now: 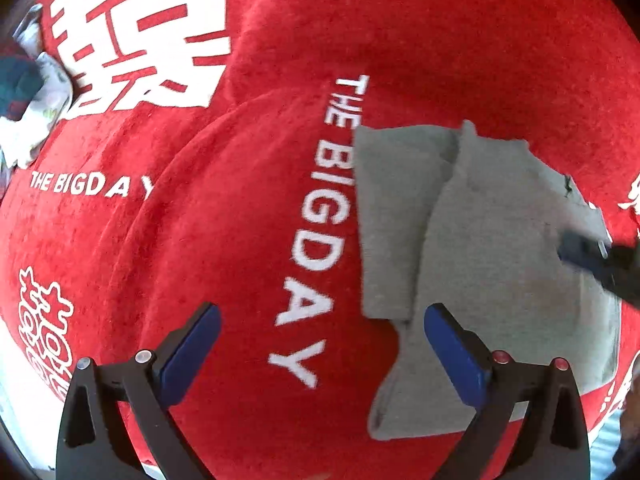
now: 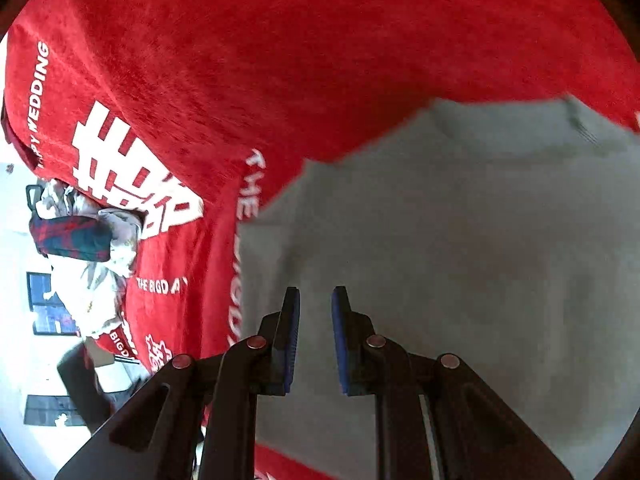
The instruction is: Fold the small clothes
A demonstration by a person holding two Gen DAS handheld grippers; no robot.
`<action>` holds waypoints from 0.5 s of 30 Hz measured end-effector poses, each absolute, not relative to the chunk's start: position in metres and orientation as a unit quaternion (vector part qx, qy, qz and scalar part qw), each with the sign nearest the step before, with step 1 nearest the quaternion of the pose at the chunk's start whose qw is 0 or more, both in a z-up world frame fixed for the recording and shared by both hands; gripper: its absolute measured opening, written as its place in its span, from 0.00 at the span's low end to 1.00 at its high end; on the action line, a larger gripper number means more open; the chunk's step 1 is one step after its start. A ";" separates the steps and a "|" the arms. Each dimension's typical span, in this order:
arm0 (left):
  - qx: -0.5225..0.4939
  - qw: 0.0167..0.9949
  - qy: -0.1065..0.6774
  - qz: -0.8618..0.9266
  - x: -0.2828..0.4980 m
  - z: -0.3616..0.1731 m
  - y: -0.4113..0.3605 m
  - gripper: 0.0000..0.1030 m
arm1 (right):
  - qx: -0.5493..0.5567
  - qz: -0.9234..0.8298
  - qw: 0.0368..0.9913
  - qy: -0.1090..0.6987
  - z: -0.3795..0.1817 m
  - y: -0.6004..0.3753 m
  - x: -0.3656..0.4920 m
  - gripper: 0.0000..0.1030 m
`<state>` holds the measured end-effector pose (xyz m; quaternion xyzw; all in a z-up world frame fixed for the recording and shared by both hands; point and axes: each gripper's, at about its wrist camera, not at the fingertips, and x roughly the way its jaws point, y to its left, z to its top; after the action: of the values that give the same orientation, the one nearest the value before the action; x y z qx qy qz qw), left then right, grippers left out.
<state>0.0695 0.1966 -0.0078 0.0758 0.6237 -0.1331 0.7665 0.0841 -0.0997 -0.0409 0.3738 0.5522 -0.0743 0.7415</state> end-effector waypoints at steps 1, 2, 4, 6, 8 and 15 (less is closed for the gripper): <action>0.079 0.768 0.622 -0.127 0.070 -0.008 0.199 0.99 | 0.366 -0.074 0.744 0.554 -0.047 -0.095 0.098 0.17; 0.084 0.770 0.622 -0.118 0.071 -0.009 0.202 0.99 | 0.359 -0.076 0.746 0.556 -0.050 -0.094 0.104 0.17; 0.091 0.771 0.621 -0.107 0.073 -0.014 0.209 0.99 | 0.347 -0.082 0.746 0.562 -0.062 -0.090 0.120 0.17; 0.084 0.768 0.626 -0.100 0.076 -0.022 0.221 0.99 | 0.345 -0.082 0.740 0.572 -0.076 -0.085 0.131 0.17; 0.077 0.762 0.635 -0.095 0.080 -0.030 0.229 0.99 | 0.335 -0.078 0.737 0.582 -0.083 -0.076 0.138 0.17; 0.080 0.749 0.652 -0.086 0.080 -0.043 0.245 0.99 | 0.297 -0.028 0.737 0.606 -0.067 -0.049 0.136 0.17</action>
<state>0.0796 0.2453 -0.0434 0.0800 0.6522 -0.0860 0.7489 0.1360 -0.0493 -0.0671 0.2974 0.6064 -0.0282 0.7369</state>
